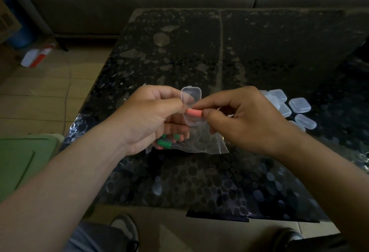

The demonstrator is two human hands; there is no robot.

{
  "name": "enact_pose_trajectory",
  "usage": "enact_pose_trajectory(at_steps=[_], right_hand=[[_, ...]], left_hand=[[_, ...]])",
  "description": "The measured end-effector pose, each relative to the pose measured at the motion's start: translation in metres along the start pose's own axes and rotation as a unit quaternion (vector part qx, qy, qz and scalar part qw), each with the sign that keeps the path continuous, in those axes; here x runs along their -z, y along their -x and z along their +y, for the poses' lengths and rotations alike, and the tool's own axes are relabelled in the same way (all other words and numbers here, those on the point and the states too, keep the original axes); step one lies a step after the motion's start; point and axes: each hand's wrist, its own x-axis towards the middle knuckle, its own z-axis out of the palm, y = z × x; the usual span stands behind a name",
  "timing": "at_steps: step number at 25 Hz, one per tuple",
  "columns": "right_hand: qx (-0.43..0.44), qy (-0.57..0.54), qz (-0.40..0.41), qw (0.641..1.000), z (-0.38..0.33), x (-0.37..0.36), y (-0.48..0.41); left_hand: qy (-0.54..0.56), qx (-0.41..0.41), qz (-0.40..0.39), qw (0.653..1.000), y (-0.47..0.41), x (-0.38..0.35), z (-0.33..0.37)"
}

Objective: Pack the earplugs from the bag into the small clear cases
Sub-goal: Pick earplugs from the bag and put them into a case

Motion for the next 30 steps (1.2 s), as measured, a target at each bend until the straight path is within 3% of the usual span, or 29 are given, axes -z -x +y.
enact_pose_trajectory(at_steps=[10,21,26,30], right_hand=[[-0.016,0.05,0.062,0.997,0.003,-0.007,0.0],[-0.01,0.093,0.072,0.993,-0.002,-0.008,0.001],[-0.092,0.083,0.123,0.985,-0.001,0.017,-0.004],[-0.228,0.027,0.051,0.972,0.001,0.015,-0.006]], left_hand=[[0.0,0.013,-0.009,1.0,0.0,-0.002,-0.002],[0.013,0.008,-0.003,1.0,0.004,-0.005,-0.002],[-0.007,-0.01,0.098,0.995,-0.004,0.012,0.004],[-0.054,0.007,0.12,0.991,-0.008,0.025,-0.001]])
